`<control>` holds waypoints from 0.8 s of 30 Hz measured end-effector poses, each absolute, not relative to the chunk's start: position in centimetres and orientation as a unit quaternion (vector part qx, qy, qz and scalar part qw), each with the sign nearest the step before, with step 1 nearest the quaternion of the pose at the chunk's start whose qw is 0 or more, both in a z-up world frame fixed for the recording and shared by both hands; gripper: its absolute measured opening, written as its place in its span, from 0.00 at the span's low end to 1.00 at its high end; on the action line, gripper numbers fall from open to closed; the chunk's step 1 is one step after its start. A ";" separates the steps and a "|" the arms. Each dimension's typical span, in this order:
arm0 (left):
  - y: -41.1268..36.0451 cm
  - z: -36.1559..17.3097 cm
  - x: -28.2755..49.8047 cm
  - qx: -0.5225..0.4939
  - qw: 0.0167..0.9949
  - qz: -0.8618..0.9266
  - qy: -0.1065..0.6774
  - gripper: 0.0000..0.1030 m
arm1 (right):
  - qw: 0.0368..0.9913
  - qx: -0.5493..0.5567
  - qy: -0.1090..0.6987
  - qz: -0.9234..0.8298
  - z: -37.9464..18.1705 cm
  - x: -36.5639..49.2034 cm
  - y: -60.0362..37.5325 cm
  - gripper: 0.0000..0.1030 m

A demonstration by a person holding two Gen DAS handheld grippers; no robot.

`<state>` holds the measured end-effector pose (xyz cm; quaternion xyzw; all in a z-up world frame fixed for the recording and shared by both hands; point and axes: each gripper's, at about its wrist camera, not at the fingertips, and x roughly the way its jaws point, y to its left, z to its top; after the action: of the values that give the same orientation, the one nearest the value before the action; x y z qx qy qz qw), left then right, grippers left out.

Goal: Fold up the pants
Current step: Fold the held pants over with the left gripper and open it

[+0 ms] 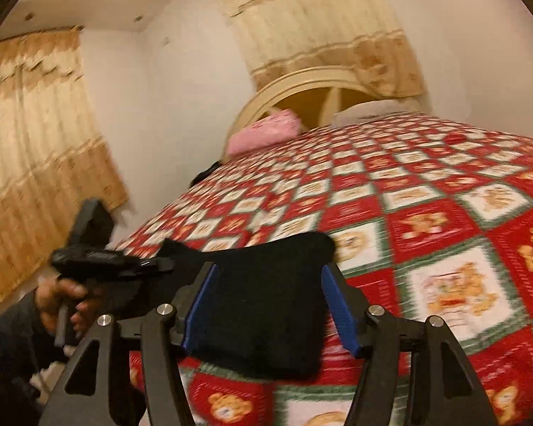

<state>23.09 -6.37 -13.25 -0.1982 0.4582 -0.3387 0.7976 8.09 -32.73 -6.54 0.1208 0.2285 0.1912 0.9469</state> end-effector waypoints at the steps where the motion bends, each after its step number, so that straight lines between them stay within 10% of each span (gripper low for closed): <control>1: -6.3 -13.8 23.2 -0.200 0.796 -0.336 0.462 0.11 | 0.943 0.112 0.237 0.205 -6.7 8.1 -32.1 0.60; 24: -4.2 -15.1 22.4 -0.185 0.810 -0.309 0.462 0.33 | 0.920 0.011 0.377 0.105 -9.3 15.3 -28.8 0.72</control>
<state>22.36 -4.15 -15.12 -0.1855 0.4623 -0.3093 0.8101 15.28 -28.81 -9.32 0.0112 0.3767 0.1047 0.9203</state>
